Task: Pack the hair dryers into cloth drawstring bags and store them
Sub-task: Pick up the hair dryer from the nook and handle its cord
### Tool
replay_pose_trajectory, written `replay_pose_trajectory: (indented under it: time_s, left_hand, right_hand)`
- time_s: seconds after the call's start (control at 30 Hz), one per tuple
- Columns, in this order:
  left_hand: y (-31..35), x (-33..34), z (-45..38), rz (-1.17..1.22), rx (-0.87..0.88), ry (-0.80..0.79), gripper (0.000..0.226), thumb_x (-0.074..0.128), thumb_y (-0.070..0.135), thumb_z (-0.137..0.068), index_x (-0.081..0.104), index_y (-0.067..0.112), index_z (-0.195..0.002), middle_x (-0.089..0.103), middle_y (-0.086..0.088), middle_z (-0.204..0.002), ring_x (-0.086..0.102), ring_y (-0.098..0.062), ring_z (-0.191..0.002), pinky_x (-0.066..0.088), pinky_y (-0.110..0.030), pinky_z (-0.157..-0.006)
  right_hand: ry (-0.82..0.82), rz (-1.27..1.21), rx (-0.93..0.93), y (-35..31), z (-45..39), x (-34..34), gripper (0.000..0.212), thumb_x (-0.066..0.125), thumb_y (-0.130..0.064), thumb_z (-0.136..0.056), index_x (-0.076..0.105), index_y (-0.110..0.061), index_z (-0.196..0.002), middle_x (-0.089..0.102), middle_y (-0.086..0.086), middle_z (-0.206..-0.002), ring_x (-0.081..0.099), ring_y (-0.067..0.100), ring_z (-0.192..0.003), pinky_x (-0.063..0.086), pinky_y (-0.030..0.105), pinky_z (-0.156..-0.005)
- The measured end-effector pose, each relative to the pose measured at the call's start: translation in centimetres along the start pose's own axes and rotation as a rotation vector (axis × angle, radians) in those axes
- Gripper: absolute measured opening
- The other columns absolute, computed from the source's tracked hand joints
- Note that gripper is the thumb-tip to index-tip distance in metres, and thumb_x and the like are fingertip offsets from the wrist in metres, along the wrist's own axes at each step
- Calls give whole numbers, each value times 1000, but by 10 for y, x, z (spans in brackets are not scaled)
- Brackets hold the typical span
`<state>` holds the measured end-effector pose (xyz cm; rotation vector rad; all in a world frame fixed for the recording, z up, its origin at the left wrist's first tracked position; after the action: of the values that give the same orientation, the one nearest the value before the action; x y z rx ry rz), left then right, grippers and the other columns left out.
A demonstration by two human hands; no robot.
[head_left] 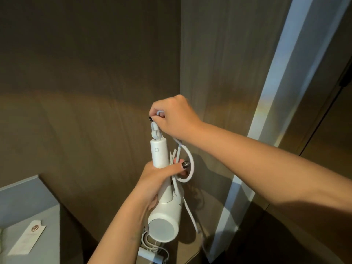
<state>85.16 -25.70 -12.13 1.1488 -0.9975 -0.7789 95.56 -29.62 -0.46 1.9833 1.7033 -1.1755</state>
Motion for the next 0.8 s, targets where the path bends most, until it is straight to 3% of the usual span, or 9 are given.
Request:
replay_pose_trajectory:
  time_s: [0.13, 0.2, 0.3, 0.37, 0.47, 0.57, 0.63, 0.7, 0.8]
  left_hand:
    - [1, 11, 12, 37, 14, 9, 19, 82, 19, -64, 74, 12, -80, 69, -18, -87, 66, -21, -67, 56, -40, -69]
    - [0, 17, 20, 120, 17, -38, 12, 74, 31, -73, 77, 19, -73, 68, -18, -91, 64, -20, -66, 54, -38, -69]
    - [-6, 20, 31, 242, 12, -63, 40, 56, 52, -74, 79, 19, -73, 64, -17, -88, 60, -20, -65, 49, -37, -71]
    - [-10, 21, 38, 293, 46, -26, 54, 59, 66, -65, 79, 17, -75, 63, -19, -88, 61, -22, -65, 50, -37, -71]
    - [-15, 13, 49, 346, 147, 142, 68, 63, 80, -52, 74, 16, -72, 65, -17, -76, 60, -26, -59, 53, -33, -57]
    - [-17, 1, 61, 423, 219, 347, 60, 50, 77, -76, 68, 19, -76, 65, -13, -69, 60, -26, -54, 49, -32, -57]
    - [-18, -6, 67, 439, 258, 456, 54, 41, 67, -91, 62, 17, -86, 61, -11, -67, 58, -24, -53, 47, -32, -54]
    - [-17, -9, 73, 425, 277, 533, 49, 35, 57, -95, 59, 14, -89, 56, -11, -65, 55, -22, -56, 46, -31, -50]
    - [-20, -14, 82, 410, 185, 579, 51, 32, 52, -91, 59, 9, -85, 54, -11, -63, 50, -22, -54, 40, -31, -50]
  right_hand:
    - [-29, 25, 30, 1, 9, -10, 13, 64, -12, -81, 75, -20, -80, 71, 2, -76, 64, 25, -77, 54, 38, -76]
    - [-51, 69, -12, -2, 14, -11, 19, 62, -9, -80, 75, -20, -86, 72, 3, -81, 65, 29, -83, 54, 40, -77]
    - [-86, 106, -68, -9, 21, -12, 25, 58, -5, -80, 75, -21, -91, 73, 3, -88, 65, 30, -91, 53, 41, -81]
    - [-114, 113, -72, -12, 25, -12, 27, 57, -5, -82, 75, -22, -93, 73, 3, -93, 64, 28, -94, 53, 41, -83]
    - [-131, 70, -20, -14, 37, -13, 25, 56, -11, -84, 74, -23, -95, 73, 2, -94, 64, 27, -93, 54, 39, -82]
    - [-89, -111, 49, -14, 59, -13, 20, 58, -16, -85, 75, -22, -93, 71, -1, -82, 64, 17, -75, 56, 33, -74]
    - [-78, -252, 68, -21, 81, -13, 16, 60, -14, -86, 74, -18, -94, 67, -6, -75, 57, 4, -62, 50, 20, -64]
    - [-51, -349, 62, -34, 103, -13, 14, 62, -11, -87, 73, -16, -93, 60, -14, -67, 55, 6, -55, 39, 7, -56]
    - [-24, -426, 85, -50, 123, -9, 14, 61, -10, -89, 72, -16, -95, 59, -16, -66, 57, 12, -62, 42, 11, -59]
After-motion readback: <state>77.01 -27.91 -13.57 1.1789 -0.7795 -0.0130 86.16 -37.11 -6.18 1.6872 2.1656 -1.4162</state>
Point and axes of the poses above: each hand's wrist, its own z-axis away from the middle knuckle, its own x-axis out of the palm, y = z × x, the point moved 2 cm from there along -z, towards the middle knuckle
